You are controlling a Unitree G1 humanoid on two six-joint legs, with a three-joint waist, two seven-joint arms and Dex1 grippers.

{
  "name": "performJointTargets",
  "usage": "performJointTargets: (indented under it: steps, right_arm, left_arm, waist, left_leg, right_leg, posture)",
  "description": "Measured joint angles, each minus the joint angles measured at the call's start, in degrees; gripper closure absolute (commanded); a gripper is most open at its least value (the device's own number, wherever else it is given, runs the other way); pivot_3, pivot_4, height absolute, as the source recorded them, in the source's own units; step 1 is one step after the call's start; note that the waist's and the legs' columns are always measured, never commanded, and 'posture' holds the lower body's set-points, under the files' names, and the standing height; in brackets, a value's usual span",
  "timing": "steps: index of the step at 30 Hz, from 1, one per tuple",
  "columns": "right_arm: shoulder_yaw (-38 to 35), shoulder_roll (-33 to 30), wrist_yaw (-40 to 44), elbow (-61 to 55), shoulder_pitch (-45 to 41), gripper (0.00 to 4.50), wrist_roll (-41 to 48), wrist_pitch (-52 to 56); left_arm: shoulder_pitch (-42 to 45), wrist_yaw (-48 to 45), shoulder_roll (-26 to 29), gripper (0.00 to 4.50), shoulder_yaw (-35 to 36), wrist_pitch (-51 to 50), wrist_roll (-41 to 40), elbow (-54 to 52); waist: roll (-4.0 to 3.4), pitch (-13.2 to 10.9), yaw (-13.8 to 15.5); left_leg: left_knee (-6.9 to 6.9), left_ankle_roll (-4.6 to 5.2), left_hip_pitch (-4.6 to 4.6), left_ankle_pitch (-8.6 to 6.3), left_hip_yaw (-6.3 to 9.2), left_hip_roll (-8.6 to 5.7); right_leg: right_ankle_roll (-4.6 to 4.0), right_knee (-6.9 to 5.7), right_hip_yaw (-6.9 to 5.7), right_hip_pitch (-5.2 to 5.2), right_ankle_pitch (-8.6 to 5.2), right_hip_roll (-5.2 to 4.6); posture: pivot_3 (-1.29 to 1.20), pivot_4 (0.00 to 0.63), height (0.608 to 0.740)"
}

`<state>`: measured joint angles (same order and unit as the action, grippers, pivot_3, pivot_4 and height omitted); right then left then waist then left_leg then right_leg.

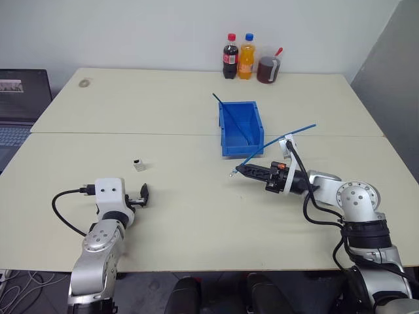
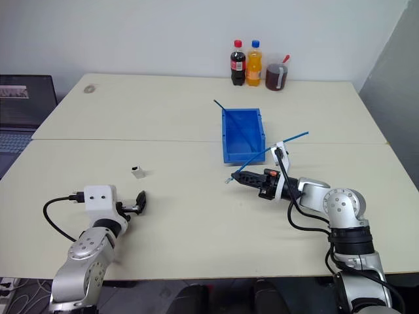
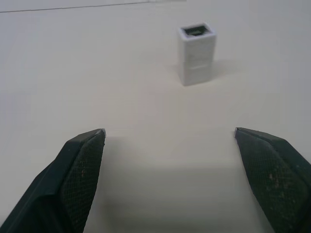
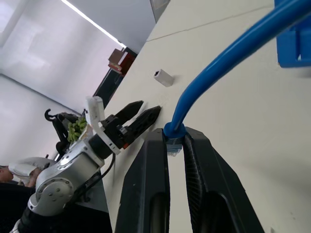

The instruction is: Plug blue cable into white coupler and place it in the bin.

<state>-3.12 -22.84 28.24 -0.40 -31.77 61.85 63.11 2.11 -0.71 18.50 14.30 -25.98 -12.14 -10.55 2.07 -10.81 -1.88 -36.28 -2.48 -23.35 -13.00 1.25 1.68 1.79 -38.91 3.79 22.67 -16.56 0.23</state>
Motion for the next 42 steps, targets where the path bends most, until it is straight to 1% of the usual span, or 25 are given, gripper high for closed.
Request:
performJointTargets:
  steps: [3, 7, 13, 18, 22, 25, 26, 29, 31, 32, 37, 38, 39, 42]
  right_arm:
    - [-0.05, 0.08, 0.18, 0.39, 0.00, 4.34, -0.55, 0.02]
    - [-0.29, 0.13, -0.16, 0.31, 0.00, 4.34, -2.29, 0.03]
    - [-1.87, 0.16, -1.11, -0.15, 0.48, 4.34, -2.31, 0.15]
    - [-2.75, 0.16, -2.16, -1.01, 0.95, 4.34, -2.31, 0.42]
    - [-3.11, 0.19, -2.37, -1.06, 1.05, 4.34, -2.31, 0.84]
    - [-3.43, 0.24, -2.40, -1.06, 1.04, 4.34, -2.32, 0.98]
    - [-3.50, 0.25, -2.40, -1.06, 1.03, 4.34, -2.32, 0.98]
    - [-3.94, 0.26, -2.40, -1.06, 1.03, 4.34, -2.37, 0.98]
    - [-4.10, 0.26, -2.40, -1.06, 1.02, 4.34, -2.38, 0.99]
    - [-4.20, 0.25, -2.40, -1.06, 1.02, 4.34, -2.39, 1.00]
    - [-4.63, 0.25, -2.41, -1.06, 1.01, 4.34, -2.53, 1.10]
    - [-4.63, 0.25, -2.41, -1.06, 1.01, 4.34, -2.65, 1.11]
    - [-4.63, 0.25, -2.42, -1.06, 1.01, 4.34, -2.71, 1.11]
    - [-4.63, 0.26, -2.42, -1.06, 1.01, 4.34, -2.84, 1.11]
  left_arm:
    - [4.24, -0.40, -0.40, 0.04, 0.69, 2.01, -0.22, 5.43]
    - [10.29, -4.13, -0.49, 0.04, 1.14, 5.27, -1.08, 13.95]
    - [12.40, -6.62, -1.02, 0.04, -0.02, 6.34, -0.93, 16.56]
    - [13.95, -6.82, -1.87, 0.04, -0.48, 6.82, -0.41, 18.15]
    - [16.78, -6.82, -2.34, 0.04, -0.64, 7.75, 0.01, 21.30]
    - [17.90, -6.76, -3.11, 0.63, -1.06, 8.28, 0.73, 22.33]
    - [18.00, -6.73, -3.21, 0.74, -1.11, 8.35, 0.80, 22.41]
    - [18.45, -6.13, -4.05, 1.54, -1.15, 8.48, 1.00, 22.64]
    - [18.48, -5.72, -4.47, 1.91, -0.97, 8.04, 0.99, 22.54]
    - [18.53, -5.23, -4.74, 2.24, -0.77, 7.75, 0.99, 22.39]
    - [18.47, -3.25, -5.45, 3.15, 0.17, 6.42, 0.96, 21.49]
    - [18.43, -3.09, -5.45, 3.47, 0.20, 6.40, 0.96, 21.45]
    - [18.42, -2.99, -5.45, 3.65, 0.22, 6.40, 0.95, 21.43]
    - [18.42, -2.87, -5.30, 3.70, 0.21, 6.30, 0.96, 21.43]
  waist:
    - [0.00, 0.00, 0.04]
    - [-0.01, 0.01, 0.13]
    - [-0.04, 0.02, 0.30]
    - [-0.07, 0.04, 0.35]
    - [-0.08, 0.05, 0.38]
    - [-0.08, 0.05, 0.38]
    - [-0.08, 0.05, 0.39]
    - [-0.08, 0.05, 0.39]
    - [-0.08, 0.05, 0.38]
    - [-0.09, 0.05, 0.38]
    - [-0.11, 0.06, 0.27]
    - [-0.11, 0.07, 0.26]
    - [-0.11, 0.07, 0.26]
    - [-0.12, 0.07, 0.24]
  left_leg:
    - [-0.01, 0.00, -0.01, 0.00, -0.01, -0.01]
    - [-0.03, 0.00, -0.03, 0.00, -0.01, -0.02]
    - [-0.04, 0.00, -0.05, 0.00, 0.00, -0.07]
    - [-0.08, 0.00, -0.05, 0.00, 0.02, -0.08]
    - [-0.15, 0.00, -0.05, 0.00, 0.03, -0.09]
    - [-0.15, 0.00, -0.06, 0.00, 0.01, -0.11]
    - [-0.15, 0.00, -0.07, 0.00, 0.02, -0.11]
    - [-0.16, 0.00, -0.07, 0.00, 0.03, -0.11]
    - [-0.16, 0.00, -0.07, 0.00, 0.03, -0.11]
    - [-0.16, 0.00, -0.07, 0.00, 0.03, -0.11]
    - [-0.16, 0.00, -0.06, 0.00, 0.03, -0.10]
    - [-0.16, 0.00, -0.06, 0.00, 0.03, -0.10]
    - [-0.16, 0.00, -0.06, 0.00, 0.03, -0.11]
    - [-0.16, 0.00, -0.05, 0.00, 0.02, -0.11]
  right_leg:
    - [-0.22, 0.00, -0.04, 0.00, 0.13, 0.00]
    - [-0.21, -0.02, -0.16, 0.00, 0.14, -0.03]
    - [-0.19, -0.02, -0.17, -0.02, 0.15, -0.15]
    - [-0.16, -0.03, -0.19, -0.06, 0.16, -0.16]
    - [-0.16, -0.04, -0.26, -0.11, 0.16, -0.15]
    - [-0.16, -0.02, -0.28, -0.12, 0.17, -0.16]
    - [-0.15, -0.02, -0.28, -0.11, 0.17, -0.17]
    - [-0.14, -0.01, -0.27, -0.11, 0.18, -0.17]
    - [-0.13, -0.01, -0.28, -0.11, 0.18, -0.17]
    - [-0.13, -0.02, -0.28, -0.11, 0.18, -0.17]
    - [-0.13, -0.02, -0.27, -0.11, 0.18, -0.17]
    - [-0.13, -0.02, -0.27, -0.11, 0.18, -0.17]
    - [-0.13, -0.02, -0.27, -0.11, 0.18, -0.17]
    - [-0.13, -0.02, -0.28, -0.11, 0.18, -0.17]
  posture:
    - [0.00, 0.150, 0.740]
    - [0.00, 0.150, 0.740]
    - [0.00, 0.150, 0.740]
    - [0.00, 0.150, 0.740]
    - [0.00, 0.150, 0.740]
    - [0.00, 0.150, 0.740]
    - [0.00, 0.150, 0.740]
    - [0.00, 0.150, 0.740]
    - [0.00, 0.150, 0.740]
    - [0.00, 0.150, 0.740]
    - [0.00, 0.150, 0.740]
    - [0.00, 0.150, 0.740]
    - [0.00, 0.150, 0.740]
    - [0.00, 0.150, 0.740]
